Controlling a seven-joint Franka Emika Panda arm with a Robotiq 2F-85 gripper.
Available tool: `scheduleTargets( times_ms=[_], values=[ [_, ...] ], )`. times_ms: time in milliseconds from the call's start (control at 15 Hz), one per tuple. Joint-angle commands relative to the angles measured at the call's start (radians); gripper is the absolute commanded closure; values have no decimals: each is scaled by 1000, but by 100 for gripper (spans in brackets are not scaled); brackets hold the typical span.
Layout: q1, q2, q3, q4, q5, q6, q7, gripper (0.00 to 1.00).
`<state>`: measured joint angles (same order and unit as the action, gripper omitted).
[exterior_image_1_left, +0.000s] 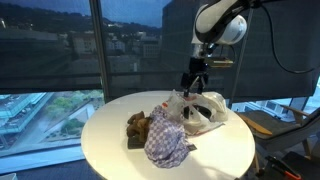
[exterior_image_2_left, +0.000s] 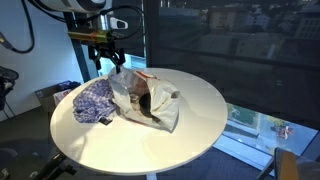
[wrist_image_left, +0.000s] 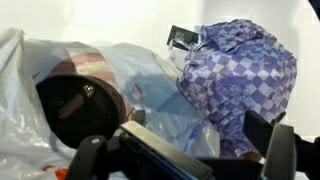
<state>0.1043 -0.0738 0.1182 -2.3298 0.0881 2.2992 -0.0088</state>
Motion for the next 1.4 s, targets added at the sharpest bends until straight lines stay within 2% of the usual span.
scheduleTargets(
  times_ms=[0,200,333,533,733,867,933,1000,1333],
  values=[
    [-25,-56,-44,-123,111,96,34,0],
    [-52,-20,-94,-153,226,186,3,0],
    [-65,9,-125,-160,344,254,-45,0],
    [-81,131,-150,-92,546,323,-148,0],
    [-114,248,-133,-14,694,363,-233,0],
    [-134,325,-120,40,725,382,-242,0],
    [-121,364,-137,67,726,389,-237,0],
    [-147,394,-118,89,701,388,-212,0],
    [-144,508,-138,163,576,408,-103,0]
  ],
)
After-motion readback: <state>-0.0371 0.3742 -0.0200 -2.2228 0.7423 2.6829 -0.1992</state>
